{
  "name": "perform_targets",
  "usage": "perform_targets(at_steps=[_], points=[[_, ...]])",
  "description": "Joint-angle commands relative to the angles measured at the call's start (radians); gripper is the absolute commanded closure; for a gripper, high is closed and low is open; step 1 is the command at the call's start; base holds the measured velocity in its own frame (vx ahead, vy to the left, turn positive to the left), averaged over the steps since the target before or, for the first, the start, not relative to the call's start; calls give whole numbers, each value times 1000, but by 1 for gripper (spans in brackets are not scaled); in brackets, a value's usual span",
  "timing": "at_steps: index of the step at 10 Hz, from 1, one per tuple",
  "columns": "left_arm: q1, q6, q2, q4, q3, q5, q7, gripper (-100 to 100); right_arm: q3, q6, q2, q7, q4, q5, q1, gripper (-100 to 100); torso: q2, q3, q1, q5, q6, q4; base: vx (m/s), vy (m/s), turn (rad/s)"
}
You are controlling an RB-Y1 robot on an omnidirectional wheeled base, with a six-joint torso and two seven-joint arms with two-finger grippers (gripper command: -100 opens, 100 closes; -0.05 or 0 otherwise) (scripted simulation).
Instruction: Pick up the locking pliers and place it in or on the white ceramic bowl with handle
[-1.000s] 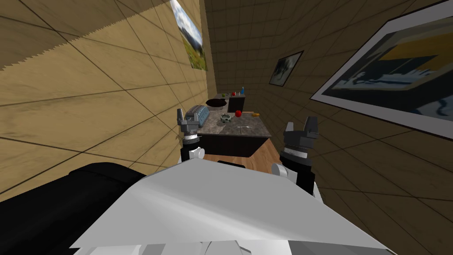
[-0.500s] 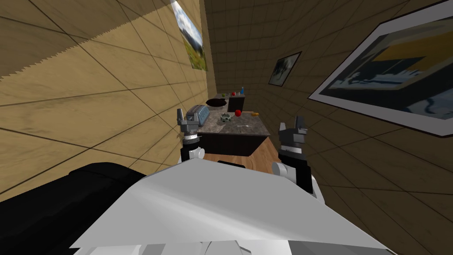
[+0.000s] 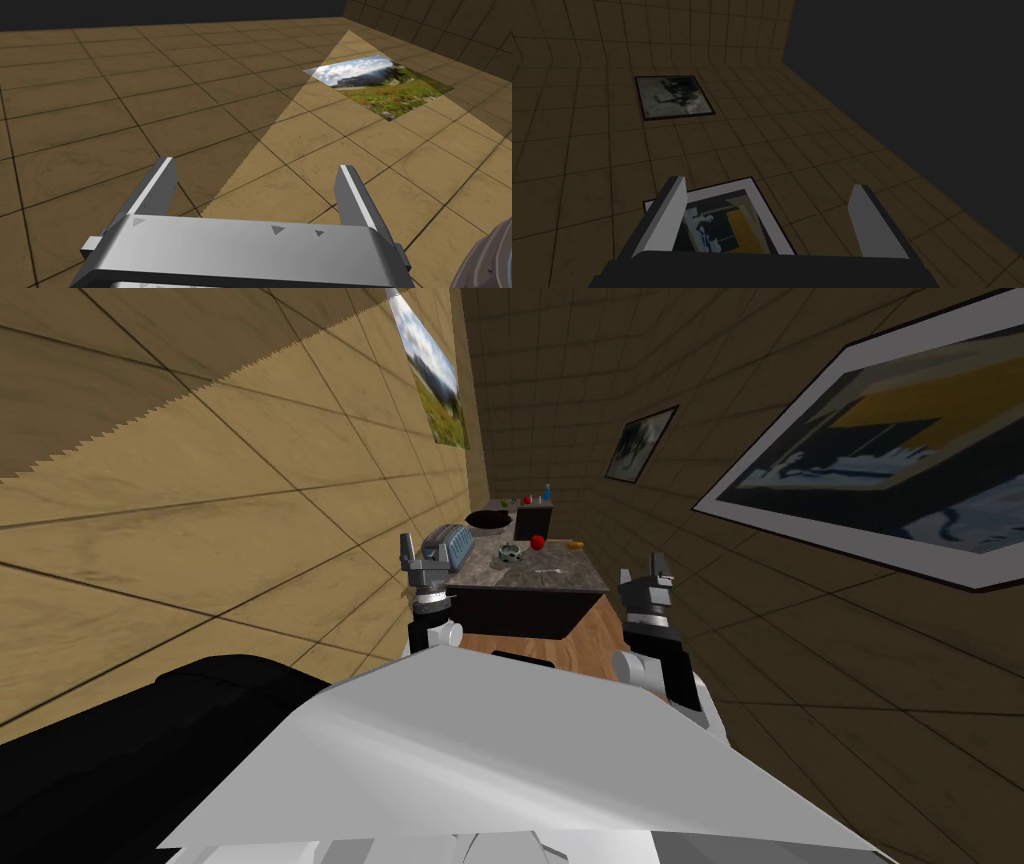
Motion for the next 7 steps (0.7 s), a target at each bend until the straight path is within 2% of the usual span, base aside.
perform_targets(at_steps=[1,2,3,5,6,7], points=[[0,0,0,0,0,0,0,0,2,50,-10,-45,11,-4,-17,-100,0,0,0,0,0,0,-36,0,-11],[0,0,0,0,0,0,0,0,2,69,-10,-45,11,-4,-17,-100,0,0,0,0,0,0,-31,-2,-7],[0,0,0,0,0,0,0,0,6,97,-14,-84,25,-6,-35,-100,0,0,0,0,0,0,-35,-3,-13],[0,0,0,0,0,0,0,0,6,134,-14,-84,25,-6,-35,-100,0,0,0,0,0,0,-18,0,-3],[0,0,0,0,0,0,0,0,10,176,-17,-126,40,-8,-54,-100,-1,-1,0,0,0,0,-23,1,-15],[0,0,0,0,0,0,0,0,10,197,-17,-126,40,-8,-54,-100,-1,-1,0,0,0,0,-21,3,-5]])
